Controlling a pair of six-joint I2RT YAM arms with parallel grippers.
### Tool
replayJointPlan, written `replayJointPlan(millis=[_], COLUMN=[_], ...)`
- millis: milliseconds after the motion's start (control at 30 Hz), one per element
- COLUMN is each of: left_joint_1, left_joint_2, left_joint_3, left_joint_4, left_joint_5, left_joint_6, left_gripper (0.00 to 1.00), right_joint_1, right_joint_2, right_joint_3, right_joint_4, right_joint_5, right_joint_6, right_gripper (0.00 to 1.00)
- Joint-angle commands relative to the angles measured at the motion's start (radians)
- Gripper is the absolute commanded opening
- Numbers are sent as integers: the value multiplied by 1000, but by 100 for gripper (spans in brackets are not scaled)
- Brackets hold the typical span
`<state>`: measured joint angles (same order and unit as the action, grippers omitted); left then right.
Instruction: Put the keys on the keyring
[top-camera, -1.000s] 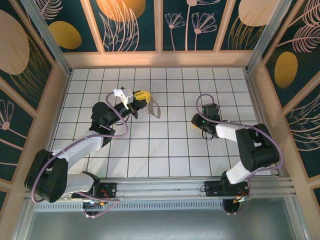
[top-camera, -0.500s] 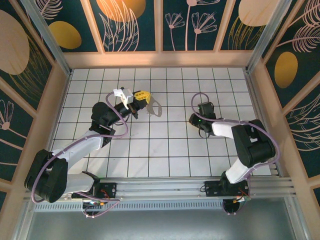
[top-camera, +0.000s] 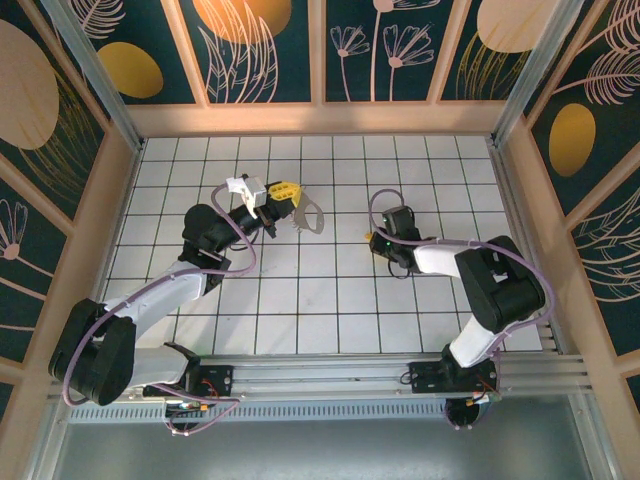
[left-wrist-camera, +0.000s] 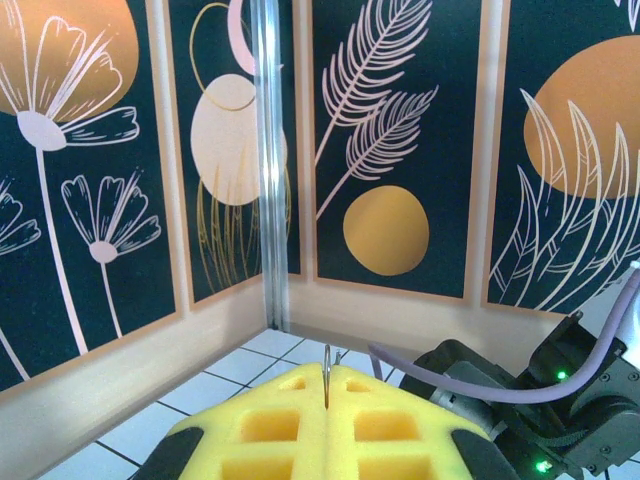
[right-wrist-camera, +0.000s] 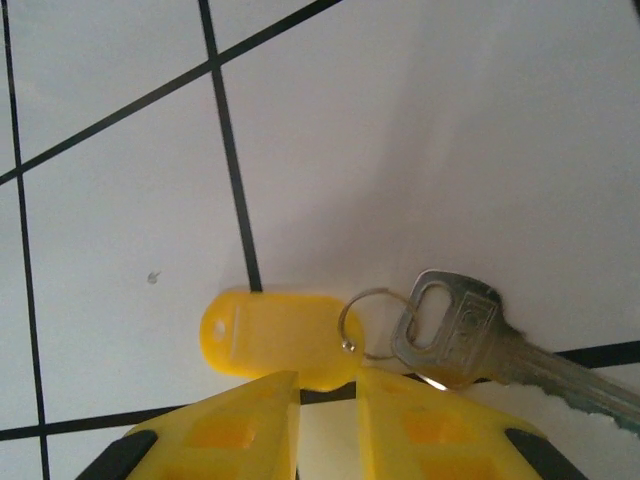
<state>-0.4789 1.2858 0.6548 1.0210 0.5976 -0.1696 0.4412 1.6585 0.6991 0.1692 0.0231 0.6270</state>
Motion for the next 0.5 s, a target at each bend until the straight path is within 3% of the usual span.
replayJointPlan(millis=[0, 233, 467], left_joint_1=[-6, -6, -6], left_joint_2=[-12, -11, -9], left_joint_3=[31, 27, 26], left_joint_4=[53, 57, 55], left_joint_5=[19, 19, 19], left_joint_6=[-14, -15, -13], left_gripper=[0, 0, 0], right_joint_1=[28, -6, -107], right_joint_2=[-28, -151, -101], right_joint_3=[8, 40, 82], right_joint_4=[-49, -118, -106], right_joint_5=[-13, 37, -3], right_joint_6=[-15, -84, -156], right_gripper=[23, 31, 41])
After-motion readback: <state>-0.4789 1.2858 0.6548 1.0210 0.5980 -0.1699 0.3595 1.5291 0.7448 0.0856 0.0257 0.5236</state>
